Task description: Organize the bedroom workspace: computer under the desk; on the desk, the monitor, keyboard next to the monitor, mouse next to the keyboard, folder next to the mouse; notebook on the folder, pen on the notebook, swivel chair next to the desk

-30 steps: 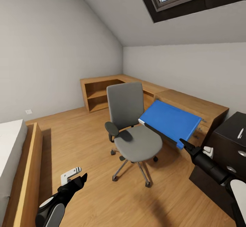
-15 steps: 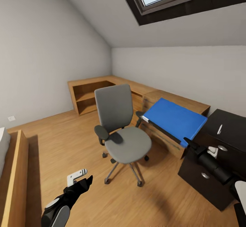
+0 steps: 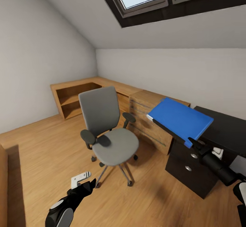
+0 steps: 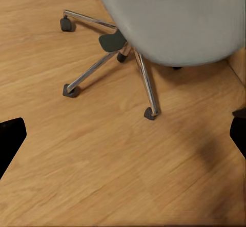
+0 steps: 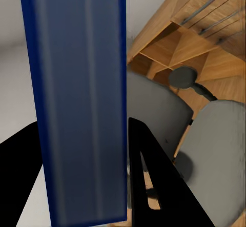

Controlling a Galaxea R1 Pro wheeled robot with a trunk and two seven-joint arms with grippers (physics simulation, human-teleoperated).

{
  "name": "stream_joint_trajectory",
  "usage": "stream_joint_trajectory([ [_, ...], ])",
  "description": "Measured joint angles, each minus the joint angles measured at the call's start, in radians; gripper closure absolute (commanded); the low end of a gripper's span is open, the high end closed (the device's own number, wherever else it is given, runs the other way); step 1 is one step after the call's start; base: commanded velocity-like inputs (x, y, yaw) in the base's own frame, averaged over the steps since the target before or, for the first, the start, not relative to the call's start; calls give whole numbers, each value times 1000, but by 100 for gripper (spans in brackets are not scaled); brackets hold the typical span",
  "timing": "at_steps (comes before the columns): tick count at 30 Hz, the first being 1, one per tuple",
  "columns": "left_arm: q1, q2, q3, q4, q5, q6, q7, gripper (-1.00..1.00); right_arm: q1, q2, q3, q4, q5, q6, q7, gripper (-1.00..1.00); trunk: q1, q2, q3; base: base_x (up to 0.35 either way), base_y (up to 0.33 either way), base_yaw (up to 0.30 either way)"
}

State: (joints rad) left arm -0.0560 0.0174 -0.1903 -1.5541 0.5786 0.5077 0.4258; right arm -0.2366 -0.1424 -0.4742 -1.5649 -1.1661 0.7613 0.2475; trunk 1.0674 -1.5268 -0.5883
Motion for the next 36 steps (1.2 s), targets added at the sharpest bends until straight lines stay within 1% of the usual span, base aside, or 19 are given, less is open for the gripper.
stream_joint_trajectory([
  [2, 0, 0, 1, 0, -1, -2, -1, -100, 0, 0, -5, 0, 0, -1, -1, 100, 0, 0, 0, 0, 0, -263],
  [4, 0, 2, 3, -1, -3, -5, -1, -100, 0, 1, -21, 0, 0, -1, -1, 100, 0, 0, 0, 0, 0, -263],
  [9, 0, 3, 4, -1, -6, -7, -2, -100, 0, 2, -34, 0, 0, -1, -1, 100, 0, 0, 0, 37, 0, -264],
  [20, 0, 2, 4, -1, -6, -7, -2, -100, 0, 3, -38, 0, 0, -2, -2, 100, -1, 0, 0, 277, -90, -268],
  [22, 0, 2, 4, -1, -6, -7, -2, -100, 0, 3, -43, 1, 0, -2, -2, 100, -1, 0, 0, 317, -141, -271],
  [24, 0, 2, 4, -1, -6, -7, -2, -100, 0, 3, -56, 1, 0, -2, -3, 100, -1, 0, 0, 295, -144, -272],
  [28, 0, 2, 3, -1, -6, -7, -2, -100, 0, 3, -70, 4, 1, -2, -8, 100, 0, 0, 0, 109, -68, -272],
  [36, 0, 0, 2, -1, -6, -7, -2, -100, 0, 3, -83, 6, -2, -2, -30, 100, -31, 56, 25, 11, -7, -272],
])
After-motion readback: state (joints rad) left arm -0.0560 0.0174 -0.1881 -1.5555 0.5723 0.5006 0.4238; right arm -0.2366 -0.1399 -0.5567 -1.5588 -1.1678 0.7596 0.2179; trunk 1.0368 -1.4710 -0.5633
